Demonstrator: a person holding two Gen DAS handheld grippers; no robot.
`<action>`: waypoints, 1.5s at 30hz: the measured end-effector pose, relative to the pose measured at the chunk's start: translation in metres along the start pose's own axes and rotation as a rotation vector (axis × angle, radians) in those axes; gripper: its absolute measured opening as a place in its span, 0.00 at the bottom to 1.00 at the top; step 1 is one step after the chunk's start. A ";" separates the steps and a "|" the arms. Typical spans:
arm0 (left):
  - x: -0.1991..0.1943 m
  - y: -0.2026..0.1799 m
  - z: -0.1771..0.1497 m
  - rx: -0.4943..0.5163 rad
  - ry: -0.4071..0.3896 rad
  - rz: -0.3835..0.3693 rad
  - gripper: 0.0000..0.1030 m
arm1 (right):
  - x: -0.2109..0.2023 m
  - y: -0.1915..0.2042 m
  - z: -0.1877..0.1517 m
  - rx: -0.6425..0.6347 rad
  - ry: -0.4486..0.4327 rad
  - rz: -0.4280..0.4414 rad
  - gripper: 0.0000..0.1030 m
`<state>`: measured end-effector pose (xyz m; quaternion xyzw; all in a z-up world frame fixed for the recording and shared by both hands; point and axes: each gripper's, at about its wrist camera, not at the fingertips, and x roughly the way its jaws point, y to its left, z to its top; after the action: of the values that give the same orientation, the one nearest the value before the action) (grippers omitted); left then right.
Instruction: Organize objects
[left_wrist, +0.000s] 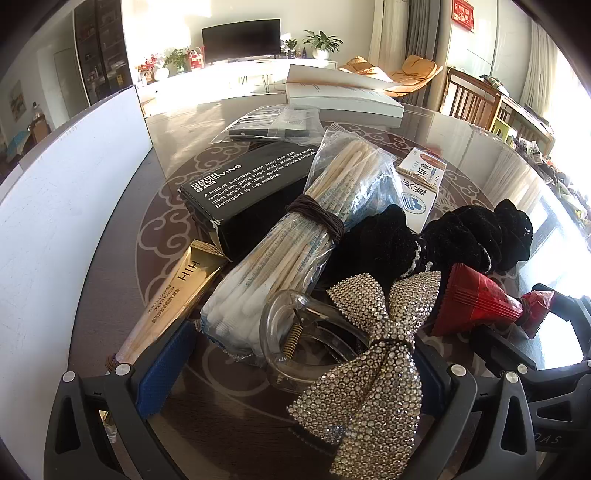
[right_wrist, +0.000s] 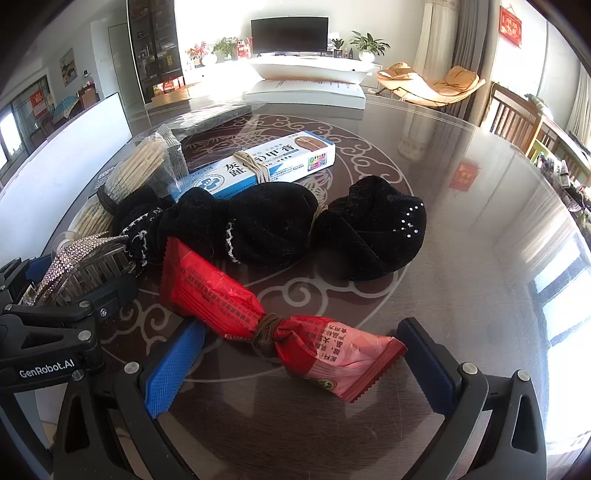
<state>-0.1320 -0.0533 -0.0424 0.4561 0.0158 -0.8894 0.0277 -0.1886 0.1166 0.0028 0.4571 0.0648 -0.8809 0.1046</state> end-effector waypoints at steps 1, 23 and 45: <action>0.000 0.000 0.000 0.000 0.000 0.000 1.00 | 0.000 0.000 0.000 0.000 0.000 0.000 1.00; 0.001 0.000 0.000 0.000 0.000 0.000 1.00 | -0.001 -0.001 -0.001 -0.003 -0.003 0.004 1.00; 0.002 -0.001 0.001 0.000 0.000 0.000 1.00 | -0.003 -0.002 -0.003 -0.005 -0.004 0.006 1.00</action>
<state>-0.1344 -0.0523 -0.0435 0.4562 0.0156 -0.8893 0.0275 -0.1852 0.1198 0.0040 0.4552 0.0653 -0.8814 0.1083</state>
